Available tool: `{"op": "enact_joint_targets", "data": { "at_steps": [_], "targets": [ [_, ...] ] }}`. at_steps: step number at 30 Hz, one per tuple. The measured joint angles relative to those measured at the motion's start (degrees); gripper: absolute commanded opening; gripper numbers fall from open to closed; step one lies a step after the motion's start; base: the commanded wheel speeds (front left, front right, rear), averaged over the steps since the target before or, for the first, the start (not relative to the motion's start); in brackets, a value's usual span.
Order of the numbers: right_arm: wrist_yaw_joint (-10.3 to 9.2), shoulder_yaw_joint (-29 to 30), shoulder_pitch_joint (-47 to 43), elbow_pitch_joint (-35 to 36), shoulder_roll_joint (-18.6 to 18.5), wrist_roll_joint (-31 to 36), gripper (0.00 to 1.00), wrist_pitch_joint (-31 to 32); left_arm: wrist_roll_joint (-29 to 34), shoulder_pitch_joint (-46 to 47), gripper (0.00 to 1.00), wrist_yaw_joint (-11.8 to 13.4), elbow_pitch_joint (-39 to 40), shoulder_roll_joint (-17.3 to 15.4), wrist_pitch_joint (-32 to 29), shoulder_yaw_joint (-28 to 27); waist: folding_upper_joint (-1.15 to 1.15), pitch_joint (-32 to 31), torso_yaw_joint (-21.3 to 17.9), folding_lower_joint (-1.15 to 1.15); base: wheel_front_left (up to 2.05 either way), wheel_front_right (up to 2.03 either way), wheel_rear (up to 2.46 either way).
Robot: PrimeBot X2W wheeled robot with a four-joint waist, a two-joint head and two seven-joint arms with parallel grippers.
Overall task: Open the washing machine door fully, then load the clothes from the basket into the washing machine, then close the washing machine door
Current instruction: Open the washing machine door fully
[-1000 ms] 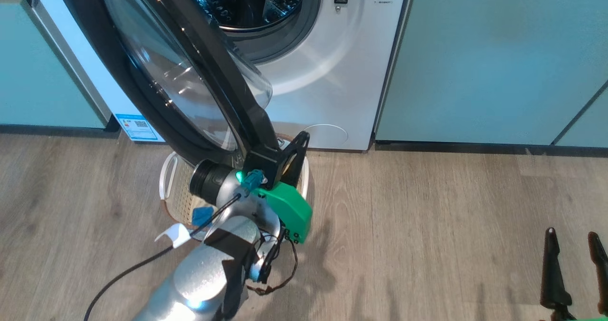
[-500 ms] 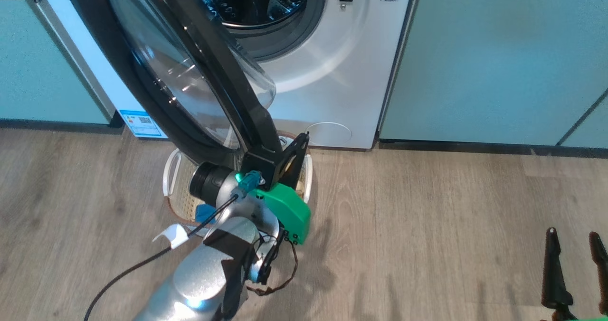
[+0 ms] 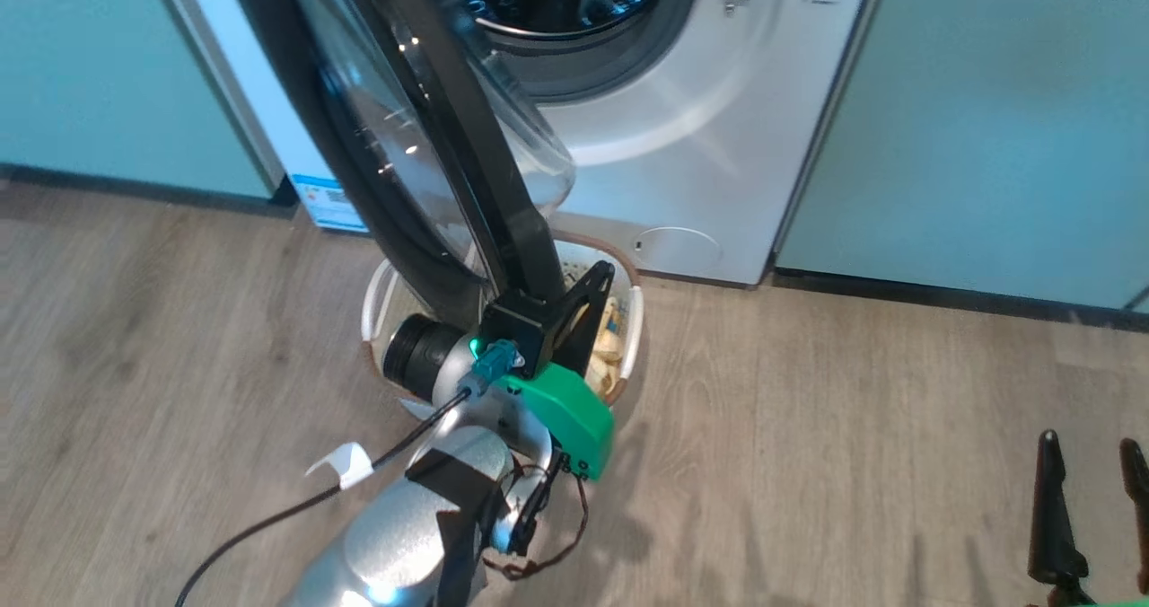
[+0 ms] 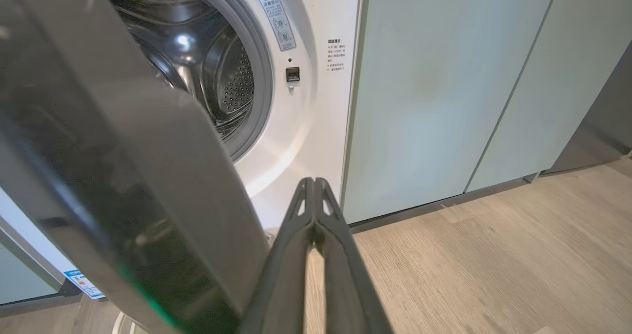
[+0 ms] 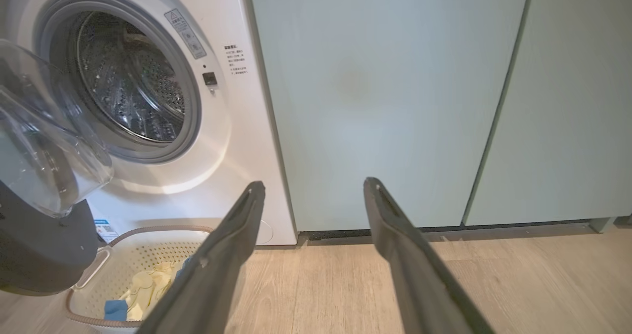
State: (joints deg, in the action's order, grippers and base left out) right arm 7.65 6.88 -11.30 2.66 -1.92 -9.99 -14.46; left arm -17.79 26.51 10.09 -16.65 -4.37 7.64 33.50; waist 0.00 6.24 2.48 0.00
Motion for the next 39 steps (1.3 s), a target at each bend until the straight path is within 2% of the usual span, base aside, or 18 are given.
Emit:
{"op": "enact_joint_targets", "data": {
  "at_steps": [26, 39],
  "targets": [
    [0.00, 0.1, 0.0, 0.0, 0.0, 1.0, 1.00, 0.0, 0.0, -6.5, 0.00, 2.9, 10.0, -0.9, -0.6, 2.0, 0.00, 0.8, 12.2, 0.00, 0.00, 0.00, 0.00],
    [0.00, 0.2, -0.1, 0.0, 0.0, 1.5, 1.00, 0.0, -0.5, -8.8, 0.00, 4.6, 10.5, -2.2, -0.1, 1.7, 0.00, -0.2, 17.2, 0.00, 0.00, 0.00, 0.00]
  ]
}}
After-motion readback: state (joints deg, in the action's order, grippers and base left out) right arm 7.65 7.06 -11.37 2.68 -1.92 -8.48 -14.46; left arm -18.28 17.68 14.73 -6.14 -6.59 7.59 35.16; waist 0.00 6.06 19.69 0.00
